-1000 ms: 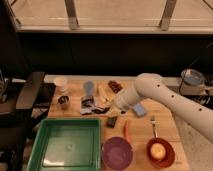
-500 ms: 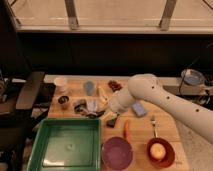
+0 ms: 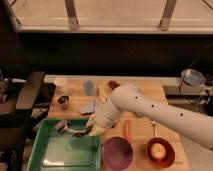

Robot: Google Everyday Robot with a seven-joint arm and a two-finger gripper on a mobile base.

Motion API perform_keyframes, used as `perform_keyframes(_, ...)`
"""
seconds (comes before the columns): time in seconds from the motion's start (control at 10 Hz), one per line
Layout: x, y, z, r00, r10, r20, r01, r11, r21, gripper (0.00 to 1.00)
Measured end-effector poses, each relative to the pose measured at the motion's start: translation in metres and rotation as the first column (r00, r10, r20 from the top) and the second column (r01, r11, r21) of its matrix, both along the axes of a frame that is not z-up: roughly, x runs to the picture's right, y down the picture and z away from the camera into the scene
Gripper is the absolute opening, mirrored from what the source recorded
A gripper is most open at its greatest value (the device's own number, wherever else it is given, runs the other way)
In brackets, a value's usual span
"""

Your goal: Place brush in tray

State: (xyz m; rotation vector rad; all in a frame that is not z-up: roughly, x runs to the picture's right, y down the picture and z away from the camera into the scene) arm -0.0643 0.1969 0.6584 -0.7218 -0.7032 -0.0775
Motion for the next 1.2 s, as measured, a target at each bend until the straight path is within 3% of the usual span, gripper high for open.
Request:
perform_keyframes(0.3,-0.006,0.044,0.024,0.998,-0.063,0.0,0.063,0.9961,-0.061,0.31)
perform_keyframes(0.6,-0.01,0.064,0.037,0.997,-0.078,-0.001,0.077,0.9921,-0.098,0.59)
perform_keyframes(0.8,-0.01,0.066,0.037,0.998,-0.069,0.003,0.069,0.9926,-0.1,0.78)
perform_keyframes(1.2,-0.009,0.062,0.034,0.998,-0.056,0.006,0.056,0.9941,-0.093,0.8)
